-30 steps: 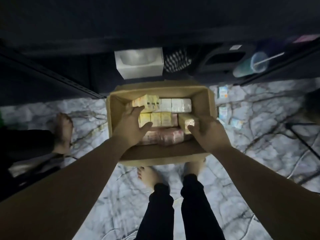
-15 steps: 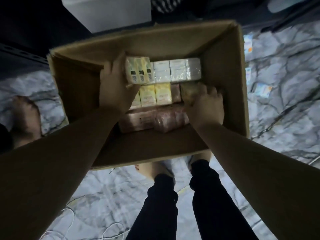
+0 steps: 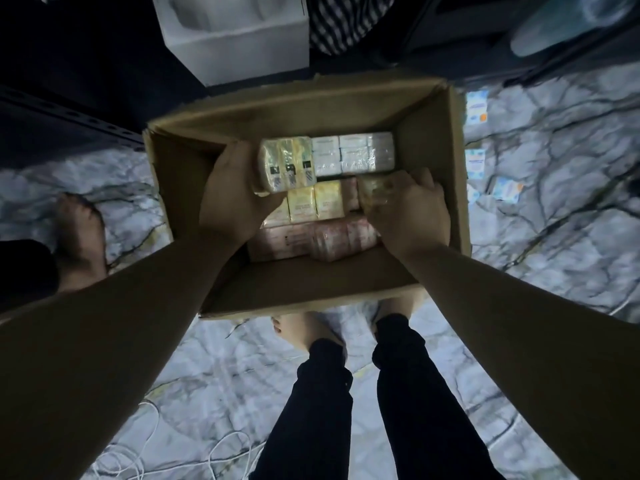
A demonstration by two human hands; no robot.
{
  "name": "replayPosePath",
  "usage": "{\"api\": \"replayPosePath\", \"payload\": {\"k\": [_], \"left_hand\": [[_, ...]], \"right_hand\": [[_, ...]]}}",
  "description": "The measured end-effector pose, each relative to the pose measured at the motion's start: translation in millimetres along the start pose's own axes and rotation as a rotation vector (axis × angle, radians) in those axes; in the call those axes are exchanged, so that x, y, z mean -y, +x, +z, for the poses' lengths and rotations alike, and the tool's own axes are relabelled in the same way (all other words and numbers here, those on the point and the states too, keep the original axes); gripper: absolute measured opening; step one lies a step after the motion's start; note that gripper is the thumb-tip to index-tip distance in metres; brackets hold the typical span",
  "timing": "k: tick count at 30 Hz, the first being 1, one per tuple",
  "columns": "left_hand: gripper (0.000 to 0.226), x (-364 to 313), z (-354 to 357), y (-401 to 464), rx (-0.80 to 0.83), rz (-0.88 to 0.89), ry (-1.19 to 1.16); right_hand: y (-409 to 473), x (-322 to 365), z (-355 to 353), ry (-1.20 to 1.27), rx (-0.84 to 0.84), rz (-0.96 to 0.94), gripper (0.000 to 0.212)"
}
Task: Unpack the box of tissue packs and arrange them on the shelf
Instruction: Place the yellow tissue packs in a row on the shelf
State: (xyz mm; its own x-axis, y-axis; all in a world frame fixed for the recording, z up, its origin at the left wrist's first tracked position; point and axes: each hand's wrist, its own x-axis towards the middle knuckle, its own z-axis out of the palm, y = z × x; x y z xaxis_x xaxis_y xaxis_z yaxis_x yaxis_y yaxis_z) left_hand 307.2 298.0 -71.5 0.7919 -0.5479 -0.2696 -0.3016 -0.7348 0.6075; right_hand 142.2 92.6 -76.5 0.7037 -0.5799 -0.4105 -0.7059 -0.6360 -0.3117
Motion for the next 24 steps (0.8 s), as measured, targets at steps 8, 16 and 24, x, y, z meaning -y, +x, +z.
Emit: {"api": "replayPosePath", "payload": {"k": [8, 16, 24], "left_hand": [[0.076, -85, -86, -40, -0.037, 0.049, -0.169], [0.082, -212, -219, -95, -0.111, 0.097, -0.27], [0.074, -327, -350, -138, -0.296, 0.275, -0.333]], "right_hand": [[-64, 34, -118, 0.226, -0.166, -0.183, 0.045], [-127, 87, -292, 0.384, -0.218, -0.285, 0.048], [-199, 141, -473, 0.53, -0.415, -0.41, 0.04]]}}
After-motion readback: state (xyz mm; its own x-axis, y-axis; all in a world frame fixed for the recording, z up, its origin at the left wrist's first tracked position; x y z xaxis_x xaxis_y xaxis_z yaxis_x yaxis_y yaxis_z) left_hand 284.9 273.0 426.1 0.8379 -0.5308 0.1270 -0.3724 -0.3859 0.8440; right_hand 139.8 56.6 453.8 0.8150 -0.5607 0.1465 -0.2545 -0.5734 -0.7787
